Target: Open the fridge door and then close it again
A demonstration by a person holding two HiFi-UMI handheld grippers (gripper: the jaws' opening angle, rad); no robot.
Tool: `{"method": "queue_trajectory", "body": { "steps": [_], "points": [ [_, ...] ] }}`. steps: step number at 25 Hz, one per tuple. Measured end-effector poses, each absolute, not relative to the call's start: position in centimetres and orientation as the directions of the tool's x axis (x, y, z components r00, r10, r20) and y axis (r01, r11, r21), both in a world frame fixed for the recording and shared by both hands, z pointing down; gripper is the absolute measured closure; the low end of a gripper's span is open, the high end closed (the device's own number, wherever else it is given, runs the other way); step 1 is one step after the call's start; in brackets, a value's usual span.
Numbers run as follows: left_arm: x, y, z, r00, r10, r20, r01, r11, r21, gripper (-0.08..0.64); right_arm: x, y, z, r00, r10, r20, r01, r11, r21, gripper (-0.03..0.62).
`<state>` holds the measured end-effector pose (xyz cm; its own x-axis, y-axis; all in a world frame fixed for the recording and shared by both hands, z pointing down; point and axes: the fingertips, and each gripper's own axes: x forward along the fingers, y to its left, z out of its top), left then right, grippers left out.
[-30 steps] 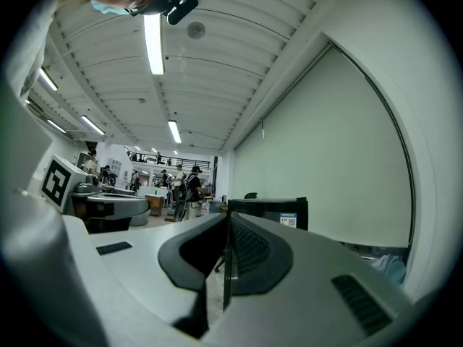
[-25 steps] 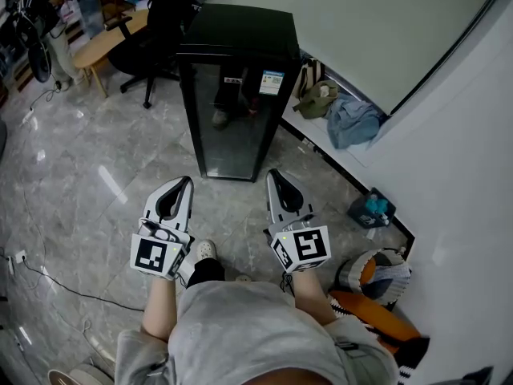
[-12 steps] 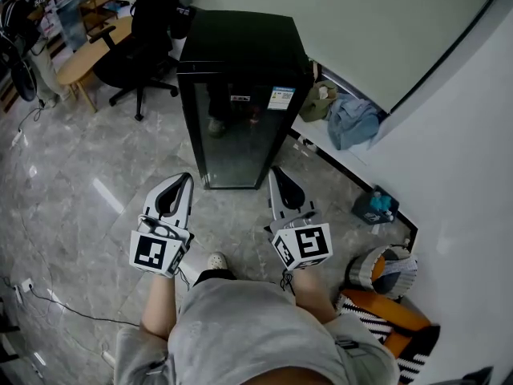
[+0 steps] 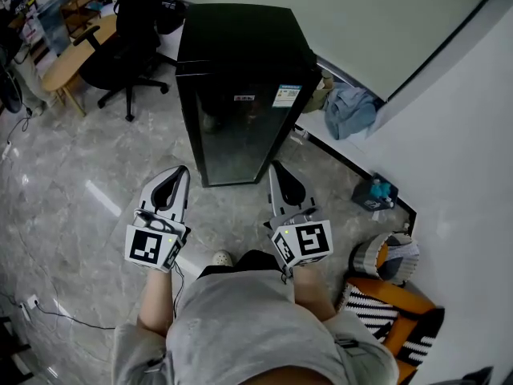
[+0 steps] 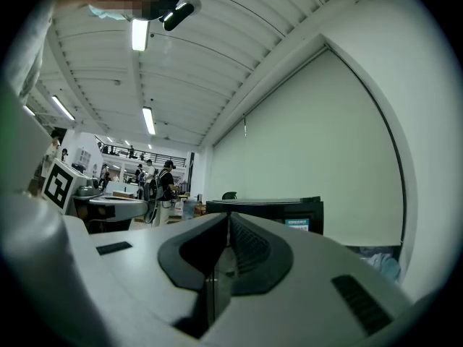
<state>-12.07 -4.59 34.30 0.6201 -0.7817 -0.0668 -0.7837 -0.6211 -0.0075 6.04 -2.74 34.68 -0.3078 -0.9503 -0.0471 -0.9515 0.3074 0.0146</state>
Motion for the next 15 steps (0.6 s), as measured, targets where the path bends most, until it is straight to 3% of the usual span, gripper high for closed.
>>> {"method": "queue_trajectory", "body": {
  "steps": [15],
  "points": [
    [-10.9,-11.2,35.3,0.610,-0.791,-0.043,-0.791,-0.611,0.016,0.545,8.0,-9.2,35.7,-0.292,-0.956,-0.005,-0.956,0.292,0.010,0.568]
  ]
}}
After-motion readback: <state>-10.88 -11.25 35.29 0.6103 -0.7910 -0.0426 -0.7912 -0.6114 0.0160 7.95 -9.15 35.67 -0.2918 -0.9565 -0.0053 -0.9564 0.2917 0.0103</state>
